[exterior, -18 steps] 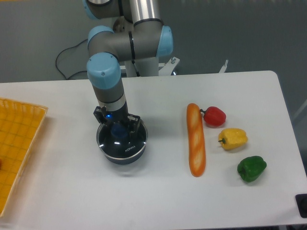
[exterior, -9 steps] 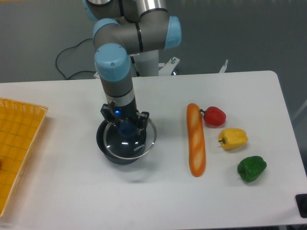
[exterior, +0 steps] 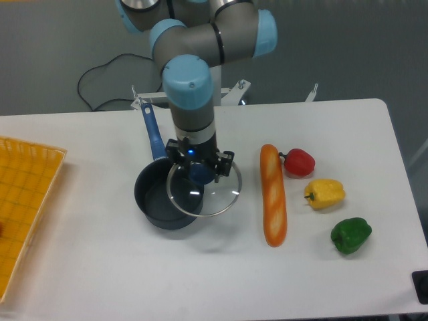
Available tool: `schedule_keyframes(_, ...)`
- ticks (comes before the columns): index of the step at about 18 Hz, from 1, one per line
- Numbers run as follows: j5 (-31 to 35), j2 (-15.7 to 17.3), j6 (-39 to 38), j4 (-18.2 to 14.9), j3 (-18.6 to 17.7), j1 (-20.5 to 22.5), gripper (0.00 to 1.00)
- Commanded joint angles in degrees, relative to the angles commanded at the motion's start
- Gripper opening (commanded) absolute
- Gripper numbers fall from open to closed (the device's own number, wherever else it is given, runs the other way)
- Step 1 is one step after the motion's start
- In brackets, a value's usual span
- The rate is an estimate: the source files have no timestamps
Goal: Open the lid
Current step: 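Lift the glass lid off the saucepan rim, then carry the lifted lid away from the saucepan toward the baguette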
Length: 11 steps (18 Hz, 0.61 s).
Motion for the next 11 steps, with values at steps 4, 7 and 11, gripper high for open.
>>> schedule_keyframes(4, -0.3, -0.2, 5.0, -1.1, 1.6, 1.8, 0.37)
schedule_keyframes(7, -0.4, -0.5, 7.7, -2.3, 2.0, 2.8, 0.37)
schedule_keyframes(11, 0.0, -2.5, 8.3, -2.2, 2.5, 3.9, 0.37)
